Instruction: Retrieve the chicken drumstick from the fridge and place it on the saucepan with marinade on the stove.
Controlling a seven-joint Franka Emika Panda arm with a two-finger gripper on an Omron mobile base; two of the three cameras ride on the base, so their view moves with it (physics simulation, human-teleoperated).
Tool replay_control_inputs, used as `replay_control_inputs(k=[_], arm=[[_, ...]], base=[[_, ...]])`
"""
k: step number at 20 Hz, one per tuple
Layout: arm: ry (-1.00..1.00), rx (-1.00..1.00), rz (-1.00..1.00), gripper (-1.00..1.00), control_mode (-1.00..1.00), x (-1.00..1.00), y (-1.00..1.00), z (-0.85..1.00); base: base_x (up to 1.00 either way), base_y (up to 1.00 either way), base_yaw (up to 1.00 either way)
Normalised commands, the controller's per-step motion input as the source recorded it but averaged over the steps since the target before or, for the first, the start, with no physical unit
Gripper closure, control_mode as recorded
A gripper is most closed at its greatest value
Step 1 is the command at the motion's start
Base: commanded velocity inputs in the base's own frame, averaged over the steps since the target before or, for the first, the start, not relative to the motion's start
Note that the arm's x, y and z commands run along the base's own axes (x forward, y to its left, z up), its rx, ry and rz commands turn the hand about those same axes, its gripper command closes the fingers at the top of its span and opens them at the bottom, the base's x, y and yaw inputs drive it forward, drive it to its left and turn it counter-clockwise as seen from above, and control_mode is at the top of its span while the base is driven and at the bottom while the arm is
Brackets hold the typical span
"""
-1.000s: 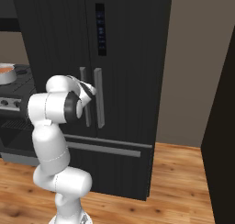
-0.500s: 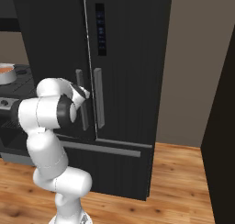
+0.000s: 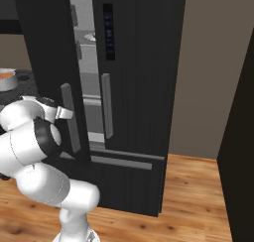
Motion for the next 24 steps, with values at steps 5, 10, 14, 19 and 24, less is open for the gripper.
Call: replay_control_inputs(k=[5,10,14,19,24], arm=[[-0.16,0.03,-0.14,1.0,-1.0,-0.99,1.0,-0.08],[-0.19,0.01,-0.17,1.0,-1.0,-0.88,1.0,-0.22],[-0.2,0.01,-0.22,-1.0,-1.0,-0.83,1.0,-0.09],[-0.04,0.02,-0.08,-1.0,-1.0,-0.97,0.55,0.01],[-0.1,0.12,0.0,-1.0,-1.0,-1.0,-0.27,0.33]], base=[[0.0,0.0,0.0],[0.0,0.0,0.0],[0.0,0.0,0.0],[0.0,0.0,0.0],[0.0,0.0,0.0]])
